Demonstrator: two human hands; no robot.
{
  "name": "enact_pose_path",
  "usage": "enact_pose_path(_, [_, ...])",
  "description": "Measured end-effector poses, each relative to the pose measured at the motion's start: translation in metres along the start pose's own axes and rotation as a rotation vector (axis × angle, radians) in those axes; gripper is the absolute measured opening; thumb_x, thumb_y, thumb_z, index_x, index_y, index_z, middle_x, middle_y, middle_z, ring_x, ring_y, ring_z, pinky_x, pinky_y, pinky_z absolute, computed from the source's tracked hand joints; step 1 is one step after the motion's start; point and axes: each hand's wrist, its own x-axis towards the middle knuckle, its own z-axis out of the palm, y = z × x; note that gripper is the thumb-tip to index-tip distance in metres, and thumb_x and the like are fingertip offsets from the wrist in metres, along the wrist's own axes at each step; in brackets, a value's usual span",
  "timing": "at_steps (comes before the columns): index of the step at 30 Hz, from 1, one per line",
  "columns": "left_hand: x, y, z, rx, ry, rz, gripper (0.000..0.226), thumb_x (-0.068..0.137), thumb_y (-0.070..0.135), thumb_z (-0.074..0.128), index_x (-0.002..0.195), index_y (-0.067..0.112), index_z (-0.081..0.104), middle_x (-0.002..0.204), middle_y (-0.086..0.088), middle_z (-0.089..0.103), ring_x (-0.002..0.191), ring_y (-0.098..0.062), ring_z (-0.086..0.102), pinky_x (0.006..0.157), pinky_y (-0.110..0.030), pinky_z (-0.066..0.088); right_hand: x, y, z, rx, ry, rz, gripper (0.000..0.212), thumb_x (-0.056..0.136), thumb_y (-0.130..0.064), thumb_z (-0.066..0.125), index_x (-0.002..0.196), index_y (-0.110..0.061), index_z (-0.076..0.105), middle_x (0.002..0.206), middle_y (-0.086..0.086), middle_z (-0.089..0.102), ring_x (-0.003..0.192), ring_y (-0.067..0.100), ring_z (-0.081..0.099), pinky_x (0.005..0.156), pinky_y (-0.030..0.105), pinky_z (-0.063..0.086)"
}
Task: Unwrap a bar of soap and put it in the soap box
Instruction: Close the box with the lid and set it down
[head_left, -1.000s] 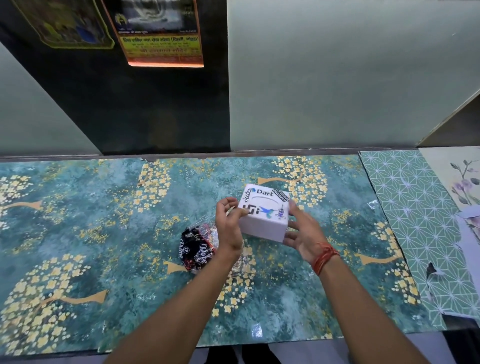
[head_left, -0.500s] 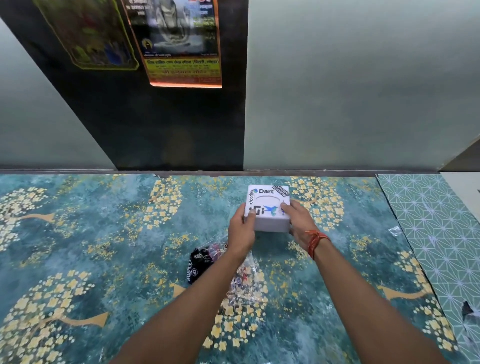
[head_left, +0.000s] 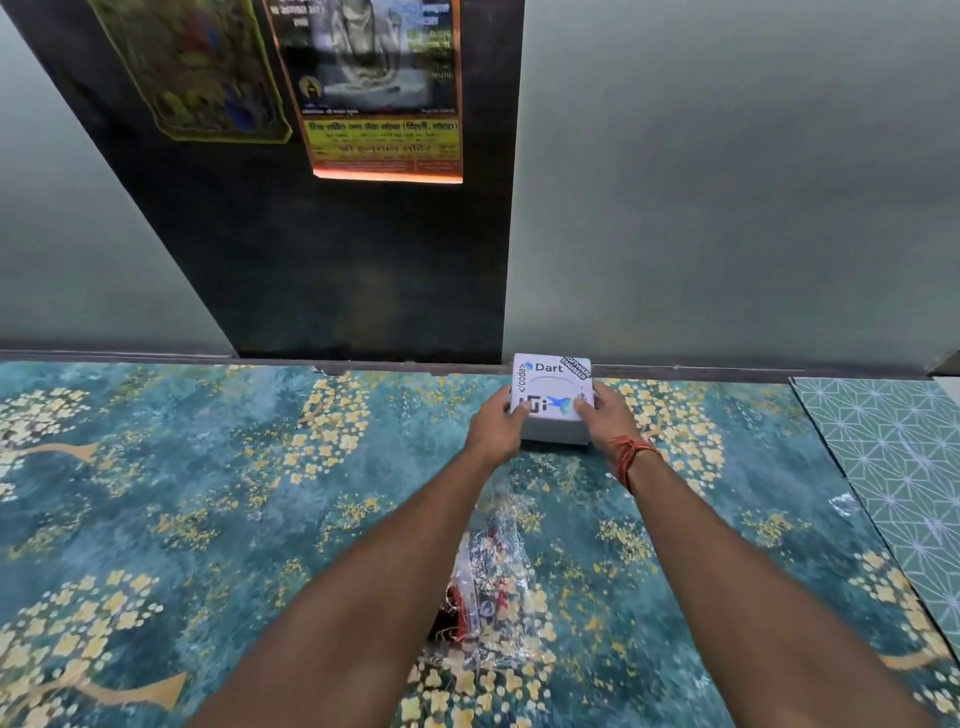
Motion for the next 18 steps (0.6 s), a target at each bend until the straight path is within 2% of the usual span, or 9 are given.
enact_pose_path(2, [-0.008,0.003,-0.014,0.029,-0.052,-0.054,0.059,0.103,0.04,0.041,0.154,0.012,0.028,0.156,-0.013,0.039,0.14,-0.032,0.042,0.114,-0.044,0.036,-0.025,-0.006,-0.003,0.081,0.017,0.055,0.052,0.098,-0.024,0.051,0.145,-0.009,0.035,0.143,0.012,0.047,0.124,0.028,0.049,0.105,0.044,0.043])
enact_pose_path(4, [-0.025,-0.005,-0.034,0.199,-0.073,-0.067,0.061,0.103,0.038,0.041,0.155,0.011,0.025,0.145,-0.018,0.051,0.125,-0.031,0.055,0.107,-0.042,0.041,-0.059,-0.001,-0.004,0.14,0.072,0.109,0.059,0.097,-0.031,0.053,0.148,-0.013,0.03,0.14,0.008,0.045,0.123,0.026,0.048,0.103,0.043,0.043])
enact_pose_path(6, [-0.047,-0.017,-0.056,0.458,-0.097,-0.097,0.058,0.097,0.036,0.049,0.148,0.012,0.038,0.128,-0.014,0.062,0.108,-0.029,0.062,0.097,-0.039,0.048,-0.098,0.009,-0.002,0.129,0.172,0.147,0.05,0.094,-0.027,0.058,0.139,-0.014,0.04,0.131,0.009,0.055,0.102,0.024,0.056,0.09,0.038,0.049])
enact_pose_path(8, [-0.069,-0.029,-0.072,0.663,-0.169,-0.184,0.054,0.084,0.043,0.053,0.129,0.014,0.055,0.121,-0.01,0.063,0.109,-0.03,0.061,0.096,-0.04,0.049,-0.135,0.018,0.004,0.099,0.225,0.217,0.039,0.092,-0.023,0.06,0.127,-0.013,0.048,0.112,0.009,0.063,0.083,0.019,0.058,0.08,0.038,0.053])
enact_pose_path(11, [-0.091,-0.044,-0.082,0.797,-0.248,-0.259,0.036,0.076,0.034,0.058,0.105,0.012,0.061,0.104,-0.007,0.067,0.095,-0.028,0.064,0.085,-0.04,0.055,-0.184,0.028,0.021,0.062,0.232,0.262,0.035,0.09,-0.023,0.063,0.121,-0.013,0.051,0.103,0.005,0.062,0.083,0.019,0.059,0.068,0.029,0.045])
enact_pose_path(13, [-0.102,-0.049,-0.082,0.678,-0.21,-0.273,0.022,0.079,0.017,0.062,0.096,0.005,0.069,0.094,-0.011,0.073,0.087,-0.027,0.068,0.072,-0.034,0.056,-0.208,0.039,0.031,0.018,0.259,0.265,0.043,0.087,-0.026,0.067,0.123,-0.013,0.049,0.114,0.006,0.056,0.095,0.022,0.056,0.072,0.025,0.041])
enact_pose_path(15, [-0.113,-0.053,-0.082,0.415,-0.12,-0.334,0.015,0.085,0.006,0.061,0.091,-0.002,0.072,0.085,-0.013,0.073,0.075,-0.023,0.065,0.058,-0.026,0.045,-0.221,0.051,0.034,0.047,0.251,0.321,0.056,0.084,-0.027,0.071,0.13,-0.011,0.044,0.124,0.008,0.051,0.105,0.024,0.053,0.084,0.028,0.041])
enact_pose_path(16, [-0.12,-0.054,-0.082,0.262,-0.072,-0.372,0.016,0.088,0.002,0.059,0.094,-0.006,0.072,0.084,-0.013,0.071,0.072,-0.021,0.061,0.057,-0.025,0.042,-0.223,0.055,0.034,0.104,0.222,0.38,0.063,0.083,-0.027,0.073,0.134,-0.011,0.04,0.126,0.009,0.049,0.109,0.027,0.053,0.088,0.031,0.043])
enact_pose_path(18, [-0.129,-0.06,-0.082,0.013,0.023,-0.433,0.018,0.091,-0.004,0.056,0.101,-0.006,0.071,0.098,-0.016,0.07,0.083,-0.022,0.06,0.07,-0.026,0.045,-0.221,0.057,0.033,0.199,0.162,0.457,0.076,0.08,-0.029,0.075,0.141,-0.011,0.033,0.128,0.011,0.048,0.111,0.032,0.056,0.09,0.039,0.048])
